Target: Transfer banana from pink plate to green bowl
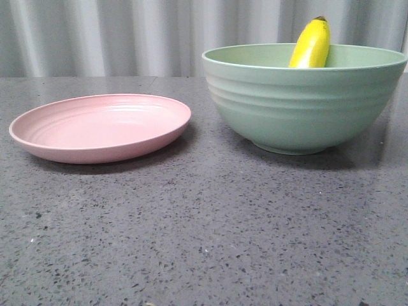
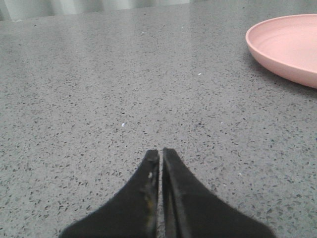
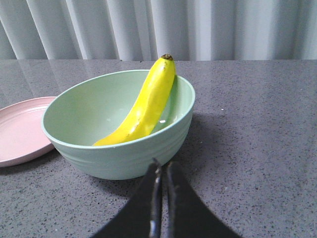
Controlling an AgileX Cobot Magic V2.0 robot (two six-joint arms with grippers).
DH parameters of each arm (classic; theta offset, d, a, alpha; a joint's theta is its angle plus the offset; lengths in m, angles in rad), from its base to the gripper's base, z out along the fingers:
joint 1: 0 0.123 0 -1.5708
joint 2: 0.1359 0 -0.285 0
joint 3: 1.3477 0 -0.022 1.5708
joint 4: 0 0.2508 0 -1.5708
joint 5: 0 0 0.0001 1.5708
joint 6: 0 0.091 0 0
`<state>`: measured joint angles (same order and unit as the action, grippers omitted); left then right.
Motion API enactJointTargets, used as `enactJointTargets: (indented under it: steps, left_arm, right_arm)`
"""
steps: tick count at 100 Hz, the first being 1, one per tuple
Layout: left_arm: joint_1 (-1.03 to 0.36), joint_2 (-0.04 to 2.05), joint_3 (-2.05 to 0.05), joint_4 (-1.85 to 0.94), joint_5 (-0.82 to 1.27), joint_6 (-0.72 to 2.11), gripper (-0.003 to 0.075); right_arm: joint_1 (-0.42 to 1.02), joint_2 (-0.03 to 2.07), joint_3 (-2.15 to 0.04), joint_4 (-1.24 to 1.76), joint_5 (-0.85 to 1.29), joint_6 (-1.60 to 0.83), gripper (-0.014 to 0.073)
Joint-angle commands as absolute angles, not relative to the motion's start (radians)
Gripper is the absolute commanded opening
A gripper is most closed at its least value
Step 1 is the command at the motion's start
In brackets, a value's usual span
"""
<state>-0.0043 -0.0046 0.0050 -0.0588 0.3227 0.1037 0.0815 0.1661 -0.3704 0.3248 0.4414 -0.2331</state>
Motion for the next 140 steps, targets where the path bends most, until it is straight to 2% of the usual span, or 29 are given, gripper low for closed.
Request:
enactJointTargets:
  steps: [1,47,72,80,91,104,121,140]
  left_arm:
    - [-0.001,-0.032,0.014,-0.059,0.252,0.097,-0.0020]
    - [-0.001,-0.032,0.014,-0.059,0.252,0.097,-0.0020]
    - [-0.001,-0.032,0.014,-0.059,0.252,0.097,-0.0020]
    - [-0.001,-0.032,0.014,-0.059,0.252,0.097,-0.0020]
    - [-0.001,-0.032,0.014,-0.059,0.252,0.097,-0.0020]
    - [-0.001,-0.032,0.014,-0.059,0.252,0.097,-0.0020]
    - [-0.001,-0.032,0.014,-0.059,0.252,0.097,-0.0020]
    - [-0.001,-0.032,0.014,-0.061,0.252,0.097,-0.0020]
  right_arm:
    - [0.077,0.177,-0.395,0.328,0.370,-0.242,-0.0069]
    - [0.073,0.177,-0.380,0.311,0.359,-0.242,-0.0069]
    - [0.014,0.177,-0.192,0.234,-0.019,-0.204,-0.0069]
    - [0.000,0.177,-0.128,0.126,-0.126,-0.093,-0.0069]
    - [-0.025,0.171,-0.050,-0.023,-0.204,0.045,-0.0069]
    - [-0.049,0.106,0.038,-0.031,-0.237,0.065,-0.0069]
    - [-0.079,-0.031,0.035,-0.065,-0.012,0.065,-0.0069]
    - [-0.084,-0.029,0.035,-0.068,0.133,0.065,-0.0069]
